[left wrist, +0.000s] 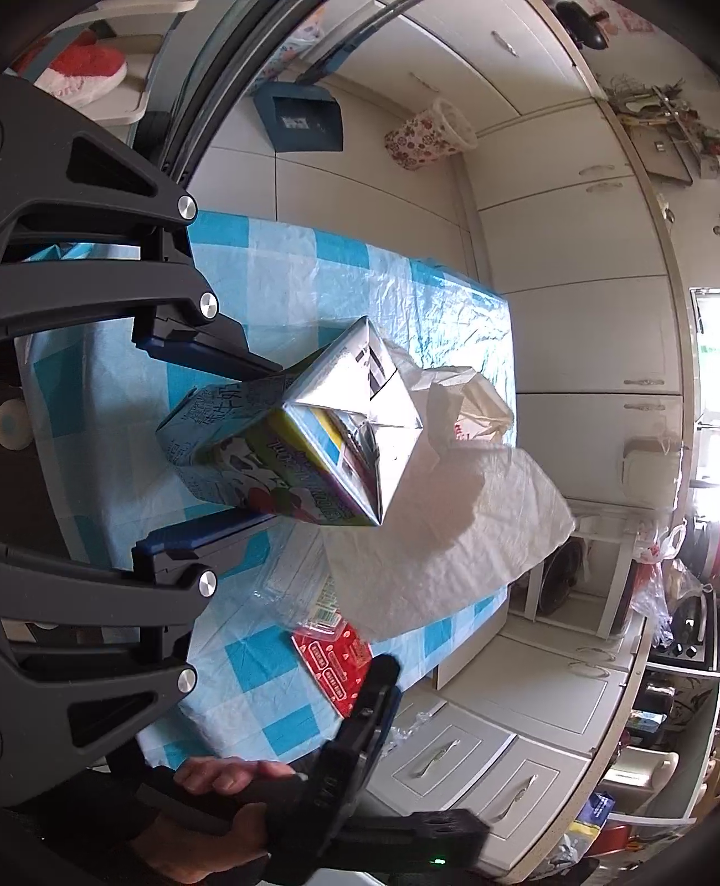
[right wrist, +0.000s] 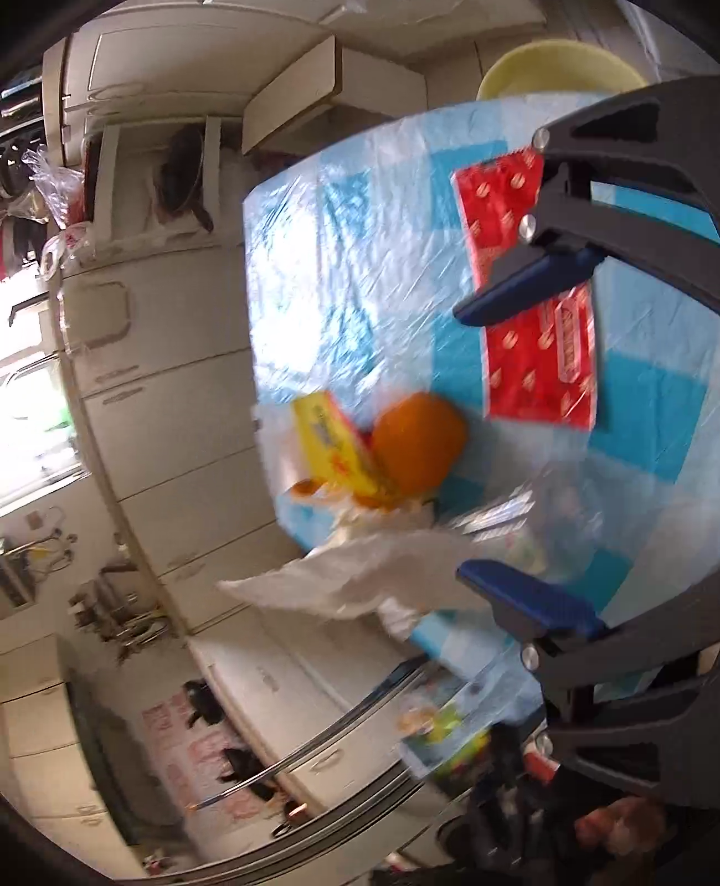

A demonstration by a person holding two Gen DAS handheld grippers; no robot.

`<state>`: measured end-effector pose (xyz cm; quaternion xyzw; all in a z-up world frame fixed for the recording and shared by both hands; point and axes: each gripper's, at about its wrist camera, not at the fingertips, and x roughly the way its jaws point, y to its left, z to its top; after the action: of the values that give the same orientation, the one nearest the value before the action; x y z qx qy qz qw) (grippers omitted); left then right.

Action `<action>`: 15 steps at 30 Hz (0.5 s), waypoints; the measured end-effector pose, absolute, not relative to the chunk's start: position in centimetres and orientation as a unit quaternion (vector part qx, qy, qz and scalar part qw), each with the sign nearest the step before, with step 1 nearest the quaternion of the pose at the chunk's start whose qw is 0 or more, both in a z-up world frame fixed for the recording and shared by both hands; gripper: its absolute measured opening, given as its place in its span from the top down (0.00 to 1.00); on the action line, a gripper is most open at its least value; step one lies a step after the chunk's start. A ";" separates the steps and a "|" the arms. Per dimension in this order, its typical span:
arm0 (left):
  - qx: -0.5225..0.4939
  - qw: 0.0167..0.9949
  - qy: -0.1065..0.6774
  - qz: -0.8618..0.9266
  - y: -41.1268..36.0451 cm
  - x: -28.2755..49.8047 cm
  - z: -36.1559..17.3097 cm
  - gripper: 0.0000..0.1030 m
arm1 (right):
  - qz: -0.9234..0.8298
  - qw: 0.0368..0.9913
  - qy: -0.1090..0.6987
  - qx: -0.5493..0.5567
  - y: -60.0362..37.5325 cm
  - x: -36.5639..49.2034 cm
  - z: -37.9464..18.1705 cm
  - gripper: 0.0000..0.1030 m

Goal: Collect trash
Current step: 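Carry the carton with the left gripper to the yellow bin while the right drops the tissue there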

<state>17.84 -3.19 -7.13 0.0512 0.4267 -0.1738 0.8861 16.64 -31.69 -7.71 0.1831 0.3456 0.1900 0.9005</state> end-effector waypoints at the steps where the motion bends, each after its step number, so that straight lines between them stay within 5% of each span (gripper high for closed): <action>1: 0.052 0.885 0.428 -0.173 -3.3 17.8 -7.2 0.58 | 0.200 0.898 0.343 0.190 -31.3 16.8 -7.6 0.20; 3: 0.048 0.885 0.428 -0.175 -3.2 17.8 -7.1 0.58 | 0.194 0.898 0.352 0.179 -30.1 17.6 -7.1 0.20; 5: 0.043 0.885 0.428 -0.176 -3.1 17.8 -7.0 0.58 | 0.196 0.891 0.372 0.171 -29.1 18.9 -7.7 0.33; 7: 0.042 0.886 0.429 -0.172 -2.9 17.8 -7.0 0.58 | 0.216 0.871 0.403 0.178 -28.3 20.4 -8.8 0.99; 15: 0.036 0.887 0.417 -0.193 -3.6 17.2 -6.0 0.58 | 0.264 0.890 0.308 0.207 -32.3 15.7 -3.1 0.99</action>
<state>17.18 -3.65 -5.99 0.0362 0.4174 -0.1927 0.8873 15.65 -32.33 -3.12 0.2070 0.3075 0.2639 0.8905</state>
